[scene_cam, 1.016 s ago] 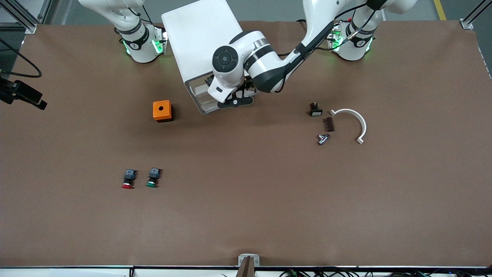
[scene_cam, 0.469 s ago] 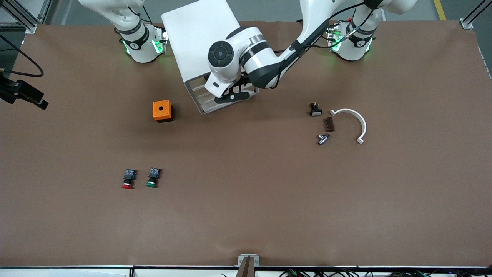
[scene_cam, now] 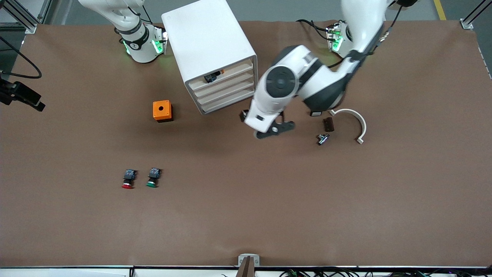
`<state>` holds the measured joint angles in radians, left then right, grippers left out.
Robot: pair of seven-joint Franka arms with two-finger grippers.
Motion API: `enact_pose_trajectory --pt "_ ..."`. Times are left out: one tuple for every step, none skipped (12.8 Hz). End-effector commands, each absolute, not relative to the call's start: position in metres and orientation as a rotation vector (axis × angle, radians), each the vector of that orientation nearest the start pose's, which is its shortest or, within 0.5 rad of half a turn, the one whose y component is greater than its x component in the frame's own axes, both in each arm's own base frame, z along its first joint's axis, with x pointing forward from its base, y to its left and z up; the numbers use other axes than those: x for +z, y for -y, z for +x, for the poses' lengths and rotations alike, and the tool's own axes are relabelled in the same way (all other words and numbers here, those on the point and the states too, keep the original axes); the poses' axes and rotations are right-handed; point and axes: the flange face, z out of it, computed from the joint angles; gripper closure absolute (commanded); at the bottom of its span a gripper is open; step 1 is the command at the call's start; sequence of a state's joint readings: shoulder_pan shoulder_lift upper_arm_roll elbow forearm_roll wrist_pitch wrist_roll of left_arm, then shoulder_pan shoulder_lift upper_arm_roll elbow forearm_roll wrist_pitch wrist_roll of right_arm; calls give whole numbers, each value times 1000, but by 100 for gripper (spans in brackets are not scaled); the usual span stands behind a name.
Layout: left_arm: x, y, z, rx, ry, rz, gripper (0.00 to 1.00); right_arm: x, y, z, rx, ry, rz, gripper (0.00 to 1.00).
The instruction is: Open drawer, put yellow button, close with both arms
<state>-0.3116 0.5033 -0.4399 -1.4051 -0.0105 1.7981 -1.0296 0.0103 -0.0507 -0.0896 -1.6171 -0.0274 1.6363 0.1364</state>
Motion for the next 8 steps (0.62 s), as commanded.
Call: enact_pose_trajectory --pt "490 344 564 255 621 -3149 0 640 51 548 -126 -368 -3154 0" --pt "505 312 578 223 668 -3154 0 639 52 549 -123 -361 -3156 0" --pt "517 275 593 199 713 -3153 0 640 52 550 -123 -361 -3154 0" --pt "530 247 599 171 739 -3150 0 640 52 550 -123 -363 -3154 0" --pt "542 221 604 139 760 -3151 0 639 51 550 -121 -368 -3153 0" --pt "552 199 604 128 796 -3121 0 638 52 550 -119 -373 -3153 0" --pt "567 179 603 47 796 -3069 0 638 51 550 -116 -370 -3153 0" --pt "582 165 600 -35 736 -3030 0 638 50 550 -114 -368 -3154 0"
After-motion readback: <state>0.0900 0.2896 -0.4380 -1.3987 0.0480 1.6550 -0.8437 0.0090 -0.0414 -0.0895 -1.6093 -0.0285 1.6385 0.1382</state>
